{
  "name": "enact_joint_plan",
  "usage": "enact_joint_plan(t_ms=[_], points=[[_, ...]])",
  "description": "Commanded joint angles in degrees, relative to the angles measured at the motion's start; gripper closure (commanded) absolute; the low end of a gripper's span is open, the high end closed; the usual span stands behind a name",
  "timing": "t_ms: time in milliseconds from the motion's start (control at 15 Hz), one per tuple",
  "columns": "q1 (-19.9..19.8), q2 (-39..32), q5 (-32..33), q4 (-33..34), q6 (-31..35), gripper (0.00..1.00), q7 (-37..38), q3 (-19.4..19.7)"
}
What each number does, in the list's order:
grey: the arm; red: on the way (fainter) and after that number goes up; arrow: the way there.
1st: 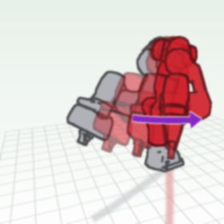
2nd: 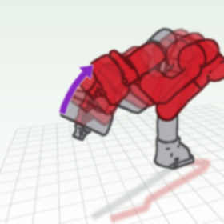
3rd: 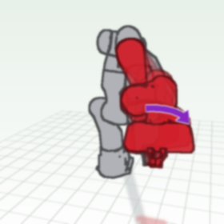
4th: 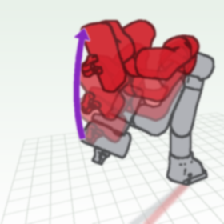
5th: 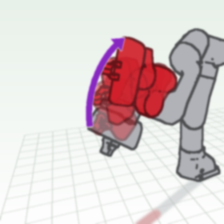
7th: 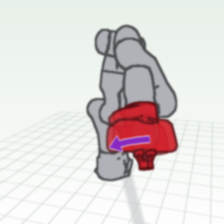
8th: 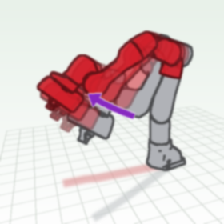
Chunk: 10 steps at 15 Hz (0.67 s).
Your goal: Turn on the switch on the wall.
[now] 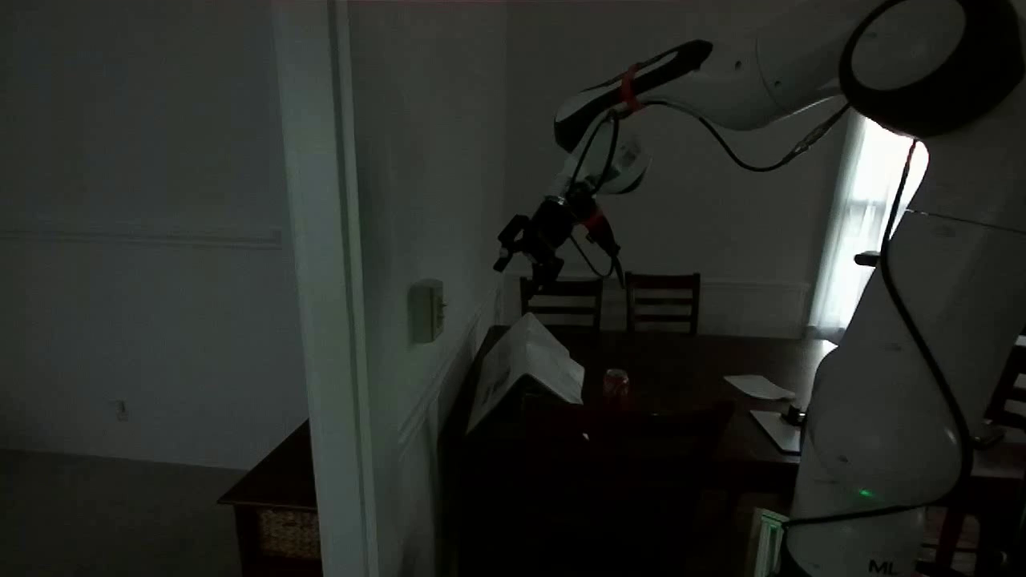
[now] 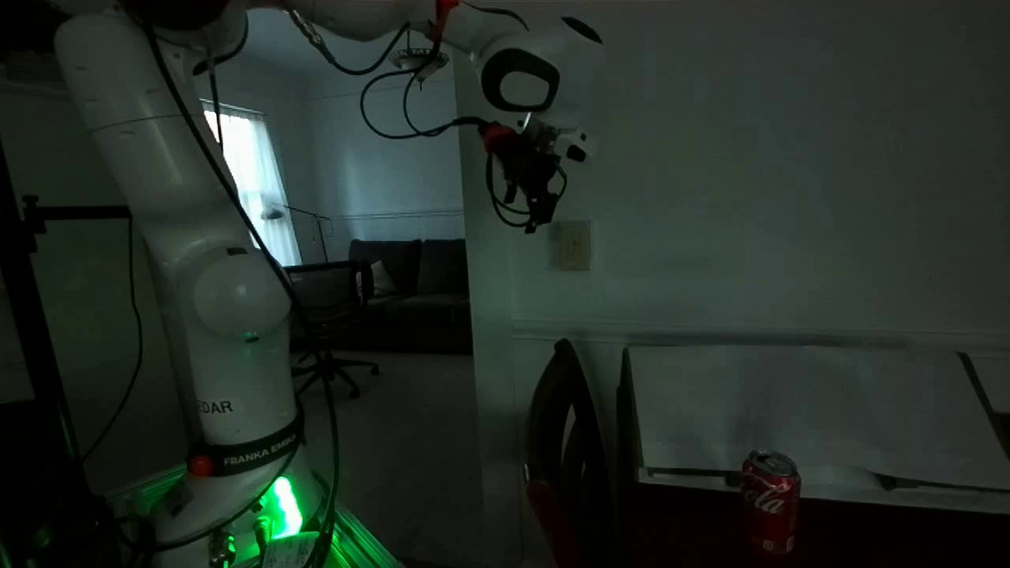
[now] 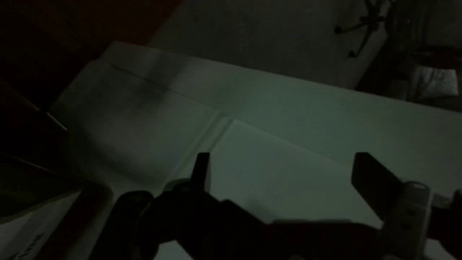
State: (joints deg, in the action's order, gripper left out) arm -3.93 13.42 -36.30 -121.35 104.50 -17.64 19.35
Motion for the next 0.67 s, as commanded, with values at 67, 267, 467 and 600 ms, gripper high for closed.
enact_joint_plan(t_ms=[67, 267, 467, 600], points=[[-3.7, -7.6, -11.8, 5.2, 0.6, 0.0, -4.0, 0.5], [-5.3, -6.5, -9.9, 3.7, 0.7, 0.0, -3.5, -1.4], [-5.4, -7.3, -10.4, 4.3, 0.7, 0.0, -3.6, -1.4], [-5.2, -7.8, -11.8, 4.9, -0.2, 0.0, -5.4, -1.4]])
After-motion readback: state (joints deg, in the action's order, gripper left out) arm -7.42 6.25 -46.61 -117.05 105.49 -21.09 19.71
